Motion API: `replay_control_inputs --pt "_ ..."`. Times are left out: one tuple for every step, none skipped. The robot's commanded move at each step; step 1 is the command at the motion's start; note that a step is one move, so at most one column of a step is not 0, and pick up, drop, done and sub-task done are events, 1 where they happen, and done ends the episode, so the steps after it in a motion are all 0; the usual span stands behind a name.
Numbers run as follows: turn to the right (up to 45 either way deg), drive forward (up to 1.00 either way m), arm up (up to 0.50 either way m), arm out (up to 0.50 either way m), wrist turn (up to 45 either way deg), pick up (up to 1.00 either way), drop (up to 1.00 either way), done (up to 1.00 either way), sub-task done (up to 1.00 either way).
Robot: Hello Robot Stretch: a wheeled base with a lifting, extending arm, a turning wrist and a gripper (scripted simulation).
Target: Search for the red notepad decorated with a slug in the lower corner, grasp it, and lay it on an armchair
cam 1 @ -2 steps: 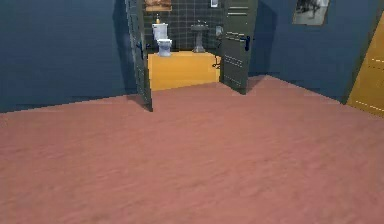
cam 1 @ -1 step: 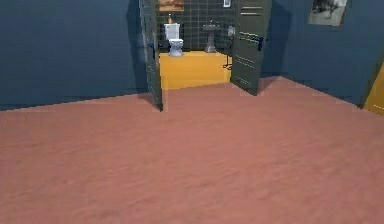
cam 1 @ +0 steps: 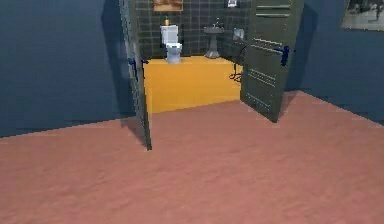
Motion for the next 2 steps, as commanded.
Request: replay_control_inputs --pt "0.0 1.00 0.00 0.00 0.0 0.00 0.00 0.00 0.00" --pt "-3.0 0.00 0.00 0.00 0.0 0.00 0.00 0.00 0.00"
